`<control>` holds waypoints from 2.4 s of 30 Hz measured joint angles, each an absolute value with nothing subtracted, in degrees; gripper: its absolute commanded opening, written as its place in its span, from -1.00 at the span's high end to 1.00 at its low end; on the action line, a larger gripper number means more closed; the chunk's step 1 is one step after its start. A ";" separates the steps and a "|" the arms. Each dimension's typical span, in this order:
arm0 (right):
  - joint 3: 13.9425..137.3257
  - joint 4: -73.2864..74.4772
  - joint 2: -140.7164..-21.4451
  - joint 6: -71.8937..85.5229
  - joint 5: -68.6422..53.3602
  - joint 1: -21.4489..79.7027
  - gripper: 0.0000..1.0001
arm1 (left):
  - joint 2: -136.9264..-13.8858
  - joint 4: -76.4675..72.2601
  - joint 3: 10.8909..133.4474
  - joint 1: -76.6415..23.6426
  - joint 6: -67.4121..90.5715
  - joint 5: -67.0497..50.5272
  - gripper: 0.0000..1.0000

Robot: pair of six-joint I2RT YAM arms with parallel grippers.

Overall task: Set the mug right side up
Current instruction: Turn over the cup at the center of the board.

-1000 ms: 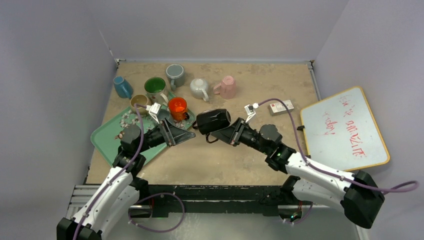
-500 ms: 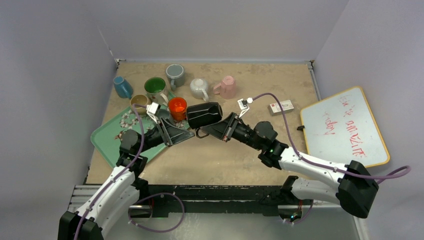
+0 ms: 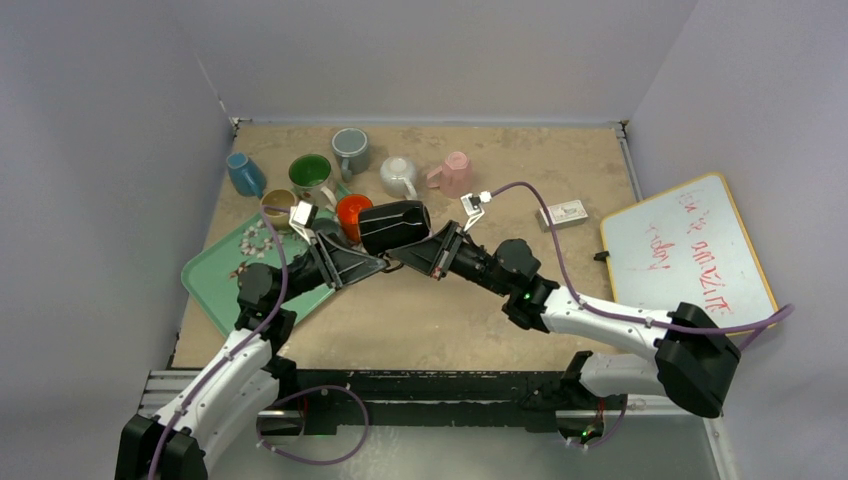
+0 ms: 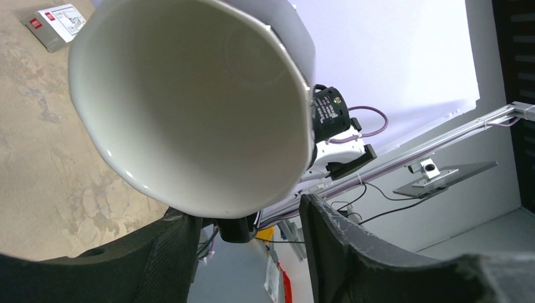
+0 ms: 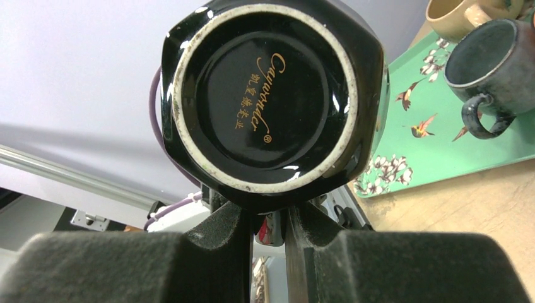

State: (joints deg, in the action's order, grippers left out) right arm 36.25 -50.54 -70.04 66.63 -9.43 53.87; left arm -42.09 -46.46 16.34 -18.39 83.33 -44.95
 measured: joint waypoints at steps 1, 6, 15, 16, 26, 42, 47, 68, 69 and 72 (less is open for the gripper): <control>36.45 -50.54 -70.13 66.67 -9.32 53.98 1.00 | -42.50 -47.03 16.34 -18.39 83.53 -44.84 -0.06; 37.39 -50.57 -70.13 66.65 -9.15 54.81 1.00 | -43.99 -49.12 16.34 -18.41 84.05 -44.75 -0.05; 38.15 -52.90 -71.99 66.65 -8.47 55.66 1.00 | -44.75 -51.22 16.34 -18.46 85.25 -44.82 0.04; 38.15 -53.17 -72.16 66.67 -8.34 55.72 1.00 | -44.86 -51.37 16.34 -18.46 85.43 -44.82 0.04; 38.24 -54.52 -72.86 66.78 -8.03 55.88 1.00 | -45.56 -52.86 16.34 -18.59 86.43 -45.06 0.14; 37.65 -57.78 -73.95 66.74 -7.18 55.88 1.00 | -46.39 -55.16 16.29 -19.07 89.54 -45.17 1.00; 35.48 -58.96 -73.78 66.78 -6.98 56.12 0.60 | -46.02 -54.02 15.14 -19.46 89.38 -45.34 1.00; 30.44 -48.60 -67.02 64.75 -5.37 56.62 -0.90 | -38.81 -45.80 5.54 -19.62 88.27 -42.52 1.00; 30.44 -47.42 -66.26 64.40 -5.28 56.62 -0.96 | -38.44 -45.21 5.28 -19.64 88.16 -42.26 1.00; 30.44 -44.29 -63.61 63.86 -4.97 56.62 -0.98 | -37.87 -43.59 4.21 -19.57 87.88 -41.19 1.00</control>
State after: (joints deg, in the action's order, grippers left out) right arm 30.44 -44.29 -63.61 63.86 -4.97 56.62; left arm -37.87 -43.59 4.21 -19.57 87.88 -41.19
